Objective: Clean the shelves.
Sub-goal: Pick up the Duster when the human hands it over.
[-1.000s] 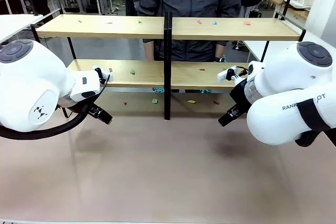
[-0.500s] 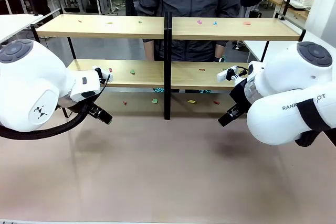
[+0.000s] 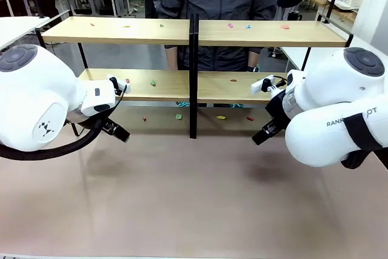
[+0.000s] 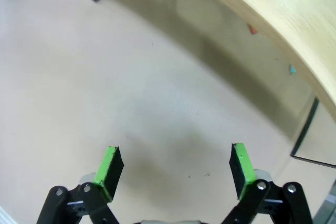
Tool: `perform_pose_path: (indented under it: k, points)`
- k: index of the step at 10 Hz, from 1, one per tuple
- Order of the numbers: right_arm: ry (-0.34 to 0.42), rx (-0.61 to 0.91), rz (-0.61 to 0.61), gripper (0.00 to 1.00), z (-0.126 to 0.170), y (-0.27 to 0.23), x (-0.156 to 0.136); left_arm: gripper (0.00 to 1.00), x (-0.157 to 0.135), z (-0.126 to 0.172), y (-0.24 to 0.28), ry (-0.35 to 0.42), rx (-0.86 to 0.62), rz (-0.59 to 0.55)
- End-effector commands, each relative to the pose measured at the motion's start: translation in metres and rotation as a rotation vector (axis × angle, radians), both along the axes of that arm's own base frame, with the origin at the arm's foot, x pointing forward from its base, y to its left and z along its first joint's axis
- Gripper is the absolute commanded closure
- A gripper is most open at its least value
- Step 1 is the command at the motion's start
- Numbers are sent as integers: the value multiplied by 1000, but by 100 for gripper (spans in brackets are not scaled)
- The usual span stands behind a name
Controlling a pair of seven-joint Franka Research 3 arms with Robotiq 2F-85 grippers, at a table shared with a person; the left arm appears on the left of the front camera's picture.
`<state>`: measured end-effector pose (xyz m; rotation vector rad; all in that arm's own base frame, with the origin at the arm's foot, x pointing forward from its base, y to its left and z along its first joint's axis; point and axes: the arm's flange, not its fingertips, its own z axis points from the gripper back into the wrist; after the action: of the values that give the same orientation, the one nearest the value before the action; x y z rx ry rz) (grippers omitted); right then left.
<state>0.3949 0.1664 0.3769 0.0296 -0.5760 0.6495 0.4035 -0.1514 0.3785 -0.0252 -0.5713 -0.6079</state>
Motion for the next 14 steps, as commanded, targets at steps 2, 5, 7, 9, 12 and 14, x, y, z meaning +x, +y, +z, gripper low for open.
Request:
perform_pose_path:
  k: [2,5,7,9,12,14]
  points:
    - [-50,65,-39,0,85,-62,-56,0,-80,93,58,-145,-132,-115]
    - [-113,126,50,0,146,-108,-124,0,-152,153,132,-259,-276,-205]
    - [-105,215,172,0,178,-143,-153,0,-180,165,183,-311,-509,-346]
    - [-198,243,140,0,206,-161,-170,0,-189,168,205,-428,-633,-317]
    - [-190,265,172,0,208,-159,-158,0,-176,160,209,-410,-670,-249]
    - [-235,277,146,0,212,-159,-153,0,-172,159,205,-393,-665,-221]
